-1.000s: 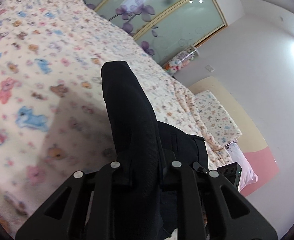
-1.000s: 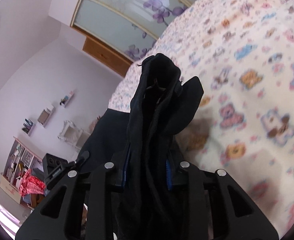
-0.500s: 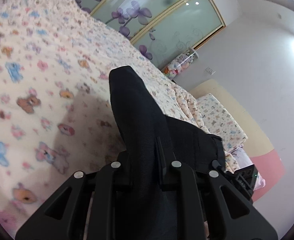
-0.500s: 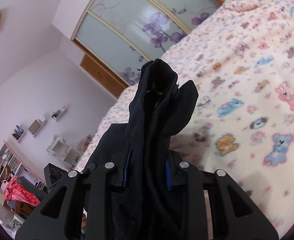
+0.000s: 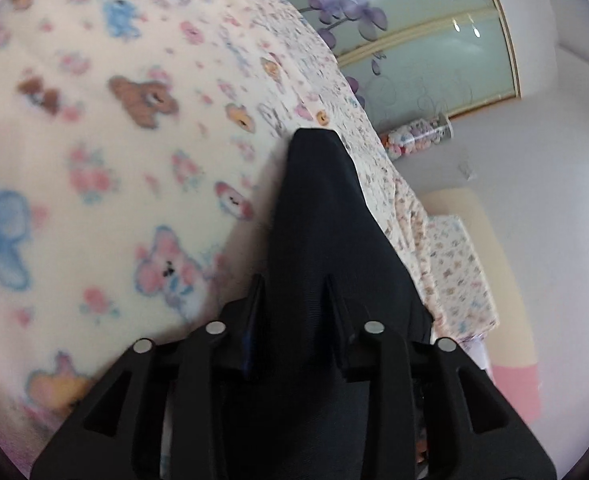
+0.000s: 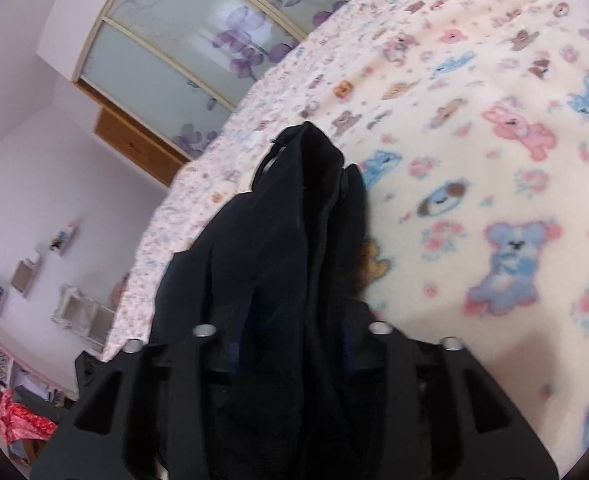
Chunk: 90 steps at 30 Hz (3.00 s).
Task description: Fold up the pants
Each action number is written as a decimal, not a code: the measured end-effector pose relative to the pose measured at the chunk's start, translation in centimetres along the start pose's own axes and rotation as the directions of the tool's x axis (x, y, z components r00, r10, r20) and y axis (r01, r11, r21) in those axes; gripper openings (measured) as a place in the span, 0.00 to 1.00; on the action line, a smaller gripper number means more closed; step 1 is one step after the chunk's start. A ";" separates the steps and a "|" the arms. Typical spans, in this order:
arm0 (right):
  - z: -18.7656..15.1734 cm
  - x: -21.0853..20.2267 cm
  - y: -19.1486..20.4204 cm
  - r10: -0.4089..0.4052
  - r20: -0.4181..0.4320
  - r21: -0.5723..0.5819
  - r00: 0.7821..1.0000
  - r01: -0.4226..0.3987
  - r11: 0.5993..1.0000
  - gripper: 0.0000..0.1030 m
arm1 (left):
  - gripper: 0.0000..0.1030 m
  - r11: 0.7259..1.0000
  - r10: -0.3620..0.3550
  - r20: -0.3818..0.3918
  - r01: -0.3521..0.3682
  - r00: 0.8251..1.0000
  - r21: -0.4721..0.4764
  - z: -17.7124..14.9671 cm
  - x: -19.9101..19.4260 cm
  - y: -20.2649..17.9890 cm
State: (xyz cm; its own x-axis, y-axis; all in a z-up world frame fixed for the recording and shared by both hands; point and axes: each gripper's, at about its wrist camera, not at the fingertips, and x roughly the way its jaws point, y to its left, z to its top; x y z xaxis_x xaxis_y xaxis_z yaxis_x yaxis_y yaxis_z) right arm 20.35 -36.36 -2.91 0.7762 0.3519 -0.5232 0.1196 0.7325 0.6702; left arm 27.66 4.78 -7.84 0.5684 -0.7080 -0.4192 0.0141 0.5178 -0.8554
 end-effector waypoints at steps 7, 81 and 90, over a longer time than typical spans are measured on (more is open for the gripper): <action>0.6 -5.8 -1.8 -0.124 0.178 0.175 0.976 0.093 0.980 0.66 | 0.76 0.972 0.187 0.336 -0.223 0.923 0.073 -0.4 -7.2 -3.1; -3.2 -2.6 1.4 0.200 0.011 0.064 0.980 -0.201 0.978 0.82 | 0.98 0.865 0.155 0.044 -0.157 0.987 0.477 -6.3 -0.3 -6.0; -4.8 -8.1 -0.8 0.161 0.068 0.214 0.985 -0.172 0.962 0.92 | 0.98 0.806 0.236 0.147 -0.278 0.961 0.522 -10.1 -6.6 -8.8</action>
State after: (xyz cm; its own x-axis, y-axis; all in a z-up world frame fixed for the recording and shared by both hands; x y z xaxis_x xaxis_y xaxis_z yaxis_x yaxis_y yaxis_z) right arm 10.97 -36.99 -1.77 0.8256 0.4247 -0.3715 0.1140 0.5192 0.8470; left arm 15.50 0.03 -0.60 0.6704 -0.4874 -0.5595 0.2829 0.8649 -0.4146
